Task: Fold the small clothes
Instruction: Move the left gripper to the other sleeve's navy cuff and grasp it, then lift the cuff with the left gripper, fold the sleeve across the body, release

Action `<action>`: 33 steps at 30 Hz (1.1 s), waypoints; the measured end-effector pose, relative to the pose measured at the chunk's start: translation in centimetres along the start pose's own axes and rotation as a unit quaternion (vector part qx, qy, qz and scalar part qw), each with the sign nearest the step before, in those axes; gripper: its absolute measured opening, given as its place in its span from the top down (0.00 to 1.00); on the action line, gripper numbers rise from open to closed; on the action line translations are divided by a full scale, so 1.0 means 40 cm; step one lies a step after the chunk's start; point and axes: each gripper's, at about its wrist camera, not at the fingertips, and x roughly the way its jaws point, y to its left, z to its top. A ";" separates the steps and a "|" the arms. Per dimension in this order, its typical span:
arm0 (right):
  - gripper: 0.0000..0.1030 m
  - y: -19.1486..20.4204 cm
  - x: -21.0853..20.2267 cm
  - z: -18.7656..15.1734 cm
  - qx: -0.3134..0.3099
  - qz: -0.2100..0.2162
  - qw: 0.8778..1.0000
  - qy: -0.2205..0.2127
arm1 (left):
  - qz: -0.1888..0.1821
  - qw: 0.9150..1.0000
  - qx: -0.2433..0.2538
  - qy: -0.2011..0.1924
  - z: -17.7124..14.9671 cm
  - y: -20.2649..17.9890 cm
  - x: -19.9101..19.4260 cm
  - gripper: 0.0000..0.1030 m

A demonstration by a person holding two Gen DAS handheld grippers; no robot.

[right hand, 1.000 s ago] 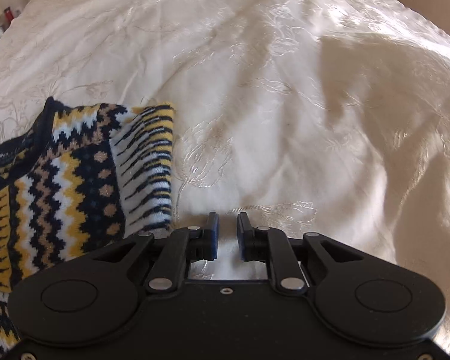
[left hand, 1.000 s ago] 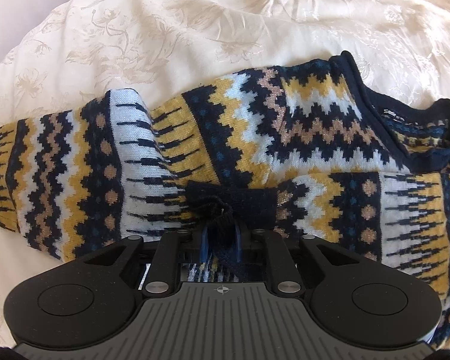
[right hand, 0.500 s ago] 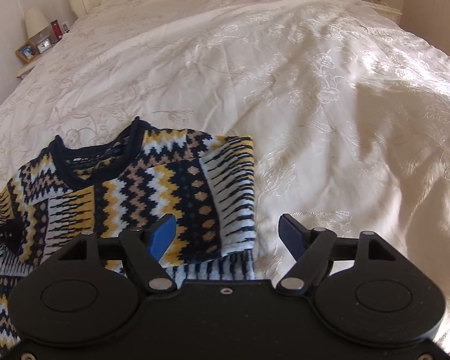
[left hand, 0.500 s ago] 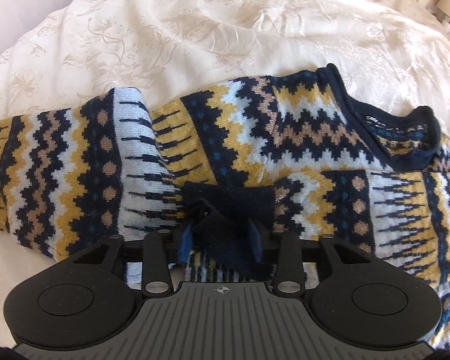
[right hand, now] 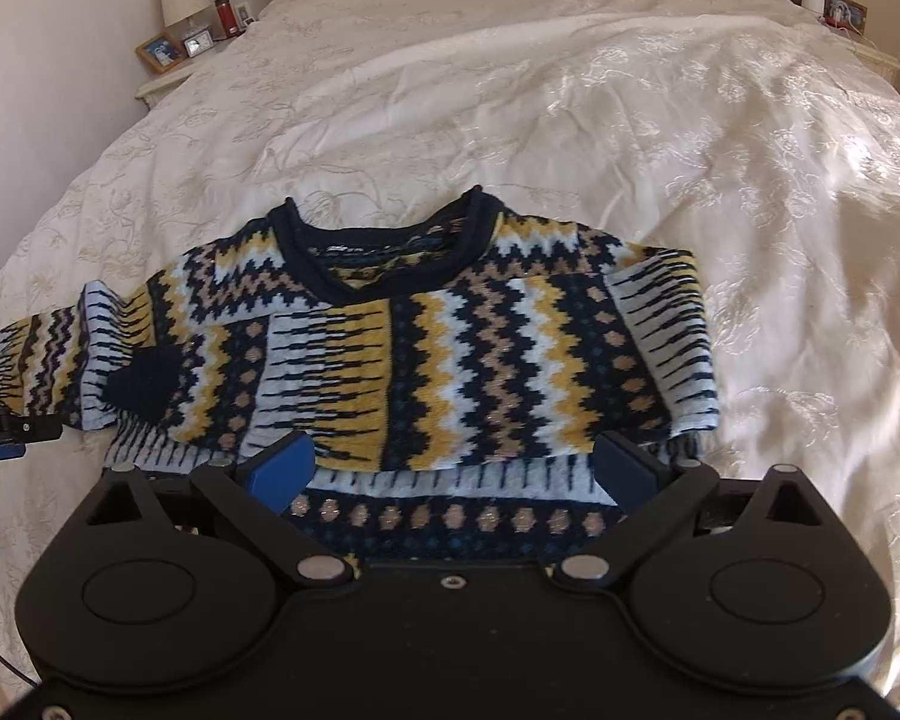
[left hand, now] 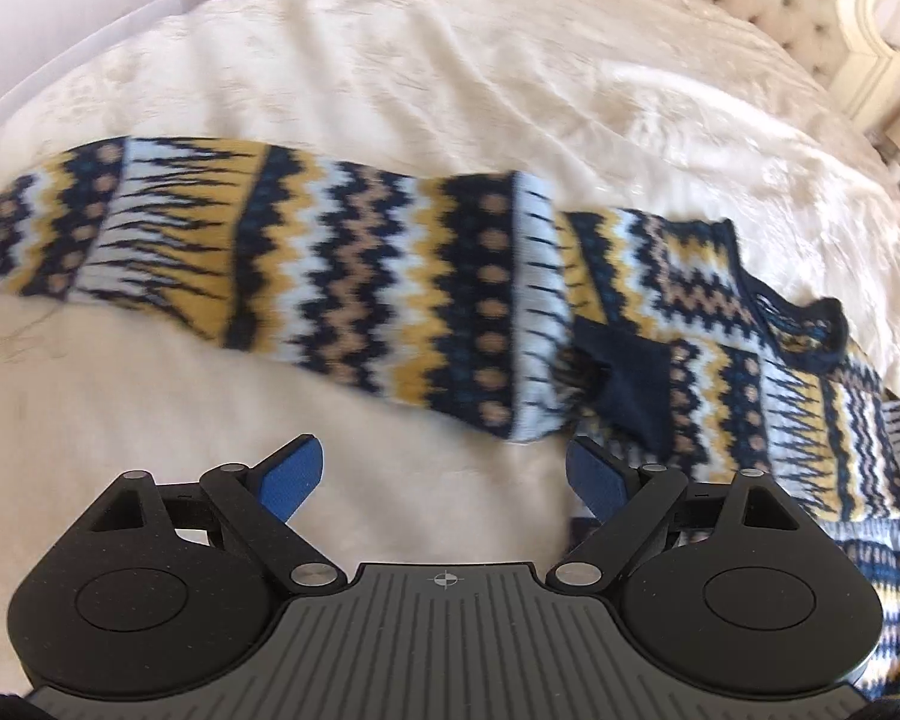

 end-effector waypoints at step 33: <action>0.03 0.218 0.016 -0.041 -0.018 0.029 0.999 0.034 | 0.090 0.975 -0.182 -0.084 0.175 0.517 -0.071 0.84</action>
